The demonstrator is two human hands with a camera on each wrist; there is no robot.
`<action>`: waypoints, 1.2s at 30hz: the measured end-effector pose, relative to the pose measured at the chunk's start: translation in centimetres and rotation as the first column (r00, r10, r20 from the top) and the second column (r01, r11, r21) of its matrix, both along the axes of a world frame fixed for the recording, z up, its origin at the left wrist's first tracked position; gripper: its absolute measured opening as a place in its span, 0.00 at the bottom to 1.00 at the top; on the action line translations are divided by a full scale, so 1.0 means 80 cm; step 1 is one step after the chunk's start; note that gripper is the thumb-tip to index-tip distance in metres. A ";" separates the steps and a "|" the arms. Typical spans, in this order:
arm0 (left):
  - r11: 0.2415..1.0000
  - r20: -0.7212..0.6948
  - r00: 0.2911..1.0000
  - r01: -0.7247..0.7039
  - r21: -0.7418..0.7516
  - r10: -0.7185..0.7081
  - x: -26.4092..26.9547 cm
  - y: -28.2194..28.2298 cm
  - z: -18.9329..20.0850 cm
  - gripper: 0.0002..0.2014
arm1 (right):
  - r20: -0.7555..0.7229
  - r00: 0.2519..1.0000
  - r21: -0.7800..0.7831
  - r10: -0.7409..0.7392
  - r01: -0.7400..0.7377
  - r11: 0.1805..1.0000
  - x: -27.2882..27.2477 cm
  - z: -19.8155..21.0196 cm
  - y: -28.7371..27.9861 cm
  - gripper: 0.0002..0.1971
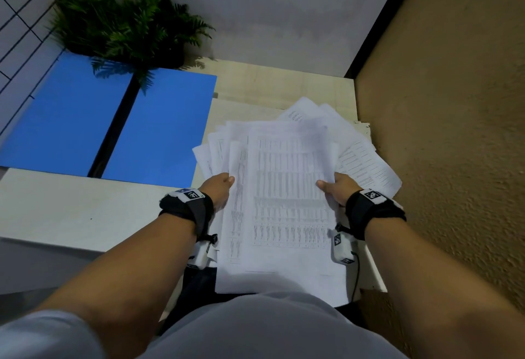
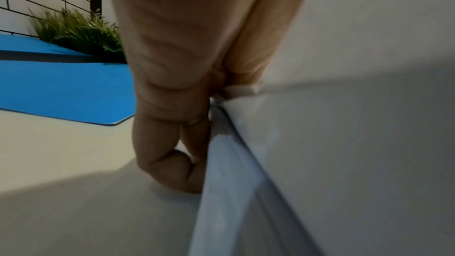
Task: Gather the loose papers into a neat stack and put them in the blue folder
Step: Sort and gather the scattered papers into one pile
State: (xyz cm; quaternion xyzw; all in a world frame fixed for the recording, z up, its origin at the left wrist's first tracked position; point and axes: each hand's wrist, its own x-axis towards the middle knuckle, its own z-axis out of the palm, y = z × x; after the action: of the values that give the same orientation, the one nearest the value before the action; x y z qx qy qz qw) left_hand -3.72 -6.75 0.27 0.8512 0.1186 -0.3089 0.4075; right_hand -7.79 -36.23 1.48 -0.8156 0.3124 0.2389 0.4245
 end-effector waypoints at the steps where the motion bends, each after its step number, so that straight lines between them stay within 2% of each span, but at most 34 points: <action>1: 0.999 0.002 1.000 0.032 0.017 -0.032 -0.001 -0.001 0.001 0.18 | -0.001 1.000 0.010 -0.013 0.013 1.000 -0.001 -0.009 0.005 0.35; 2: 0.998 0.004 0.999 0.052 0.038 -0.052 -0.003 -0.001 0.003 0.18 | -0.014 1.000 0.030 -0.008 0.008 1.000 -0.005 -0.005 0.017 0.39; 4: 0.994 0.015 0.997 0.070 0.083 -0.072 -0.008 -0.001 0.005 0.20 | -0.047 0.998 -0.010 0.039 -0.040 0.999 -0.011 0.003 0.035 0.25; 5: 0.994 0.018 0.998 0.060 0.089 -0.062 -0.010 -0.001 0.004 0.21 | -0.073 0.996 -0.055 0.059 -0.063 0.996 -0.012 0.001 0.036 0.22; 8: 0.995 0.043 0.998 0.038 0.095 -0.042 -0.012 0.000 0.003 0.22 | -0.161 0.982 -0.152 0.104 -0.128 0.980 -0.014 0.010 0.030 0.23; 10: 0.998 0.059 0.998 0.004 0.066 -0.008 -0.010 0.001 0.001 0.23 | -0.198 0.969 -0.166 0.148 -0.182 0.969 -0.012 0.014 0.024 0.21; 12: 0.999 0.068 0.997 -0.043 0.002 0.043 -0.013 -0.002 -0.002 0.21 | -0.104 0.981 -0.116 0.166 -0.177 0.977 -0.009 0.010 0.022 0.23; 14: 0.996 0.067 0.995 -0.069 -0.049 0.072 -0.018 -0.006 -0.004 0.14 | 0.034 0.997 0.056 0.072 -0.074 0.996 -0.012 0.004 0.028 0.28; 16: 0.996 0.069 0.995 -0.070 -0.062 0.075 -0.021 -0.009 -0.006 0.13 | 0.076 0.994 0.186 -0.073 0.058 0.981 -0.015 -0.004 0.040 0.24; 17: 0.994 0.078 0.993 -0.081 -0.076 0.087 -0.021 -0.009 -0.005 0.15 | 0.107 0.983 0.192 -0.151 0.129 0.973 -0.017 -0.004 0.046 0.21; 19: 0.985 0.061 0.989 -0.124 -0.117 0.132 -0.023 -0.006 -0.002 0.21 | 0.243 0.920 0.179 -0.306 0.268 0.947 -0.020 -0.007 0.052 0.17; 20: 0.983 0.053 0.990 -0.124 -0.134 0.132 -0.026 -0.003 0.000 0.21 | 0.298 0.879 0.179 -0.373 0.333 0.926 -0.021 -0.004 0.053 0.16; 22: 0.982 0.040 0.993 -0.103 -0.158 0.111 -0.035 0.001 -0.003 0.19 | 0.337 0.804 0.207 -0.491 0.445 0.871 -0.023 -0.002 0.055 0.15; 25: 0.991 0.077 0.995 -0.050 -0.125 0.060 -0.054 0.009 -0.017 0.15 | 0.306 0.711 0.309 -0.633 0.555 0.772 -0.024 -0.011 0.055 0.21; 27: 0.994 0.135 0.991 -0.013 -0.104 0.027 -0.060 0.011 -0.020 0.13 | 0.284 0.696 0.302 -0.659 0.588 0.751 -0.023 -0.014 0.058 0.25; 29: 0.990 0.159 0.986 -0.037 -0.138 0.059 -0.065 0.009 -0.020 0.13 | 0.253 0.722 0.293 -0.644 0.577 0.762 -0.024 -0.026 0.059 0.26; 33: 0.981 0.150 0.986 -0.048 -0.189 0.077 -0.067 0.006 -0.027 0.13 | 0.130 0.831 0.254 -0.542 0.500 0.828 -0.040 -0.022 0.063 0.40; 34: 0.981 0.135 0.988 -0.045 -0.186 0.071 -0.066 0.007 -0.029 0.15 | 0.139 0.838 0.251 -0.527 0.485 0.838 -0.043 -0.021 0.062 0.40; 36: 0.981 0.114 0.990 -0.060 -0.186 0.082 -0.062 0.008 -0.030 0.12 | 0.197 0.810 0.247 -0.553 0.504 0.827 -0.046 -0.012 0.058 0.34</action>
State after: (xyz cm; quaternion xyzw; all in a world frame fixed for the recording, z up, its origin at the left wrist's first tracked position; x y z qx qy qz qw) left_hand -8.69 -6.08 -2.15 0.8226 0.0955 -0.2515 0.5009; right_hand -11.51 -31.60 0.52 -0.6774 0.4458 0.0294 0.5844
